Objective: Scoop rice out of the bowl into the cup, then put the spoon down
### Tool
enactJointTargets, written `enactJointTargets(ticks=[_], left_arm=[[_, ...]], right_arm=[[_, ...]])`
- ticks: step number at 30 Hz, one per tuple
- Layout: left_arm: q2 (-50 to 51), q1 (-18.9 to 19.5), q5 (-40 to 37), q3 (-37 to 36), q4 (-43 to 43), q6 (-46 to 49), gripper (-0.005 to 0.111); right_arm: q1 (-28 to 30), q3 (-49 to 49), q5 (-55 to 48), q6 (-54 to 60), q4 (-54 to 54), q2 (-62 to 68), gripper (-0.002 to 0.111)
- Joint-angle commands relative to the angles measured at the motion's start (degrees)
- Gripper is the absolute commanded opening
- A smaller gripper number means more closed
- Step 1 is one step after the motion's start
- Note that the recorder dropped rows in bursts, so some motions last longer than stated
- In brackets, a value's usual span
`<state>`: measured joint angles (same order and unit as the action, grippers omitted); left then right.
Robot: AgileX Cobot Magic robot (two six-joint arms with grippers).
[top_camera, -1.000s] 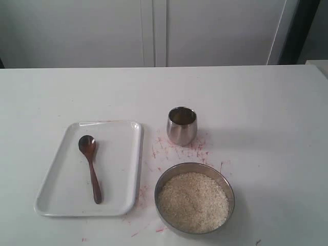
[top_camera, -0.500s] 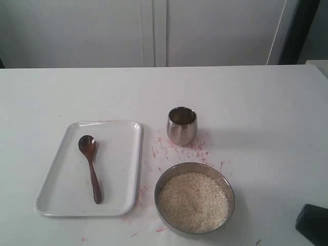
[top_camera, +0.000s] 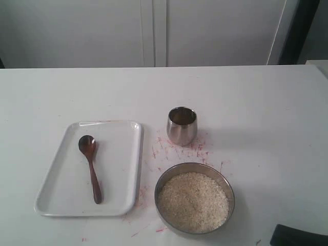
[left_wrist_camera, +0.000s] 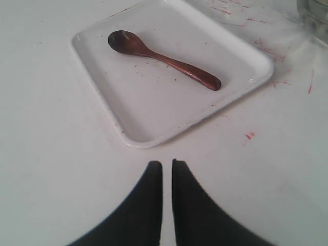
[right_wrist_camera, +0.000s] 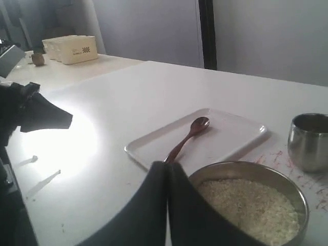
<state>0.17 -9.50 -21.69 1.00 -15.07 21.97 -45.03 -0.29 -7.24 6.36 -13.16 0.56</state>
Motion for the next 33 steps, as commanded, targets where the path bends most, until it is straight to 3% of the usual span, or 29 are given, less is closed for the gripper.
enactJointTargets(ticks=[1, 12, 20, 33], left_arm=[[-0.2, -0.4, -0.2, -0.3, -0.3, 0.2, 0.014], [-0.2, -0.4, -0.2, -0.3, -0.3, 0.2, 0.014], [-0.2, -0.4, -0.2, -0.3, -0.3, 0.2, 0.014], [-0.2, -0.4, -0.2, -0.3, -0.3, 0.2, 0.014]], right_arm=[[0.0, 0.3, 0.0, 5.9, 0.1, -0.2, 0.0], [0.0, 0.3, -1.9, 5.8, -0.1, -0.2, 0.0], [0.0, 0.3, -2.3, -5.9, -0.1, -0.2, 0.0], [0.0, 0.3, -2.3, -6.4, -0.1, -0.2, 0.0]])
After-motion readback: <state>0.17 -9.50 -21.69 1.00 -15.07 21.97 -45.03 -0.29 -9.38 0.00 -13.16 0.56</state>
